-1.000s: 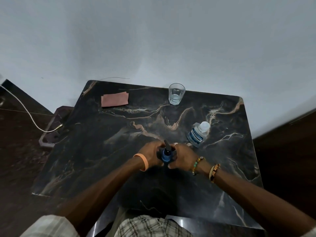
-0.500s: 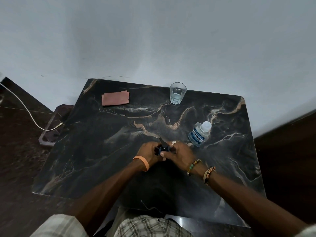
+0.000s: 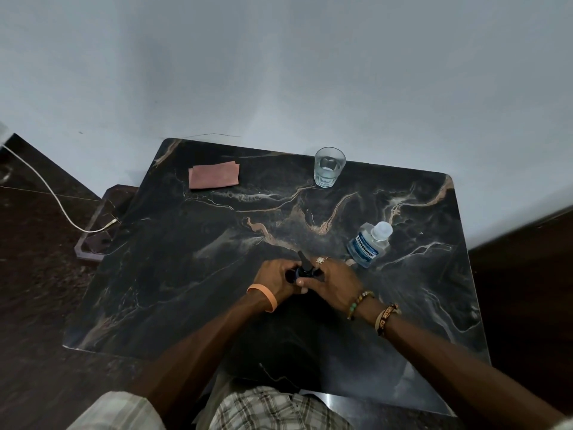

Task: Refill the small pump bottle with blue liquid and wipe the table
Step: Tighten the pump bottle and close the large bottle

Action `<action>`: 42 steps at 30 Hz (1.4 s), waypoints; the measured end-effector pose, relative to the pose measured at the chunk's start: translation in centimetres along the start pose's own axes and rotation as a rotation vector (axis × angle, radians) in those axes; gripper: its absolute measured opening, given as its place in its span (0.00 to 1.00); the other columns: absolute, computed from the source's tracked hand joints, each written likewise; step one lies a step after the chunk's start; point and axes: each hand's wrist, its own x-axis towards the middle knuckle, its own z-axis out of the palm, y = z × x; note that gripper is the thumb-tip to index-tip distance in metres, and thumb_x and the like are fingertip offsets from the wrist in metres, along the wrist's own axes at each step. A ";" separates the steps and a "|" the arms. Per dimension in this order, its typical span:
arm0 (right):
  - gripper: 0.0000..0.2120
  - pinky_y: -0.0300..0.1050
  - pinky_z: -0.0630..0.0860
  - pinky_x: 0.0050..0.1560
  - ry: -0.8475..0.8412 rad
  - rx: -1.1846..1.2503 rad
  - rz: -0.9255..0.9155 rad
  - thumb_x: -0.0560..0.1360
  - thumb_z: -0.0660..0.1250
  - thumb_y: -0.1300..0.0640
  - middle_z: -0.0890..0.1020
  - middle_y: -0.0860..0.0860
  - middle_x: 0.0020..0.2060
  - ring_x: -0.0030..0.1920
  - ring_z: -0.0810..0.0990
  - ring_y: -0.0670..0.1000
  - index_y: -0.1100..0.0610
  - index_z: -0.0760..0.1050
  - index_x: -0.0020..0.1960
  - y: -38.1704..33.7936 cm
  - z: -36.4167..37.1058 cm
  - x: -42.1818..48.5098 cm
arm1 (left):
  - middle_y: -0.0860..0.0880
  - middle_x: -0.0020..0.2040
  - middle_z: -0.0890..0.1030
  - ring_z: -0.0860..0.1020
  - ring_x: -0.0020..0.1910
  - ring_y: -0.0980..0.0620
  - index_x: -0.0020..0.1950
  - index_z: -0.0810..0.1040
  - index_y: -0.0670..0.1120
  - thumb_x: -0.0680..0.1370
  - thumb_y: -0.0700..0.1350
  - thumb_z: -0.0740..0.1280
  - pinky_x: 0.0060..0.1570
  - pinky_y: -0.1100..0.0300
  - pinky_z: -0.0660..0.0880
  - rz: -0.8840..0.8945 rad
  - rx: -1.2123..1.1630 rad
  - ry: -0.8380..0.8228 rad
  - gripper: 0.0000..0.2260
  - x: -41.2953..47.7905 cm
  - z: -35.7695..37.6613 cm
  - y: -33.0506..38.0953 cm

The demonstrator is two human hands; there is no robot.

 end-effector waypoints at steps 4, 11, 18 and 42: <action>0.14 0.31 0.61 0.35 0.140 -0.038 0.101 0.71 0.68 0.39 0.71 0.39 0.36 0.35 0.70 0.39 0.47 0.77 0.49 -0.3 0.9 -0.6 | 0.50 0.50 0.84 0.80 0.49 0.53 0.55 0.82 0.51 0.69 0.46 0.76 0.51 0.61 0.74 0.019 -0.002 -0.004 0.15 0.1 0.0 0.0; 0.08 0.31 0.64 0.36 0.125 0.045 0.090 0.72 0.66 0.39 0.75 0.41 0.37 0.38 0.73 0.41 0.42 0.74 0.46 -0.2 1.2 -0.7 | 0.50 0.50 0.84 0.80 0.50 0.52 0.55 0.82 0.51 0.69 0.47 0.76 0.53 0.58 0.75 0.018 0.006 -0.020 0.15 0.0 -0.2 0.0; 0.10 0.29 0.61 0.36 0.125 0.058 0.162 0.68 0.71 0.41 0.74 0.38 0.37 0.39 0.72 0.38 0.41 0.73 0.45 -0.3 1.3 -0.4 | 0.52 0.49 0.84 0.80 0.48 0.56 0.55 0.82 0.53 0.69 0.47 0.77 0.52 0.60 0.76 0.028 -0.006 -0.018 0.15 0.1 0.0 -0.1; 0.15 0.26 0.70 0.49 0.032 0.373 0.160 0.72 0.71 0.56 0.79 0.41 0.50 0.50 0.76 0.35 0.48 0.75 0.57 -0.6 2.8 -0.2 | 0.51 0.53 0.83 0.81 0.53 0.54 0.57 0.81 0.50 0.67 0.42 0.78 0.56 0.61 0.76 -0.056 -0.070 0.040 0.19 0.2 -0.4 -0.6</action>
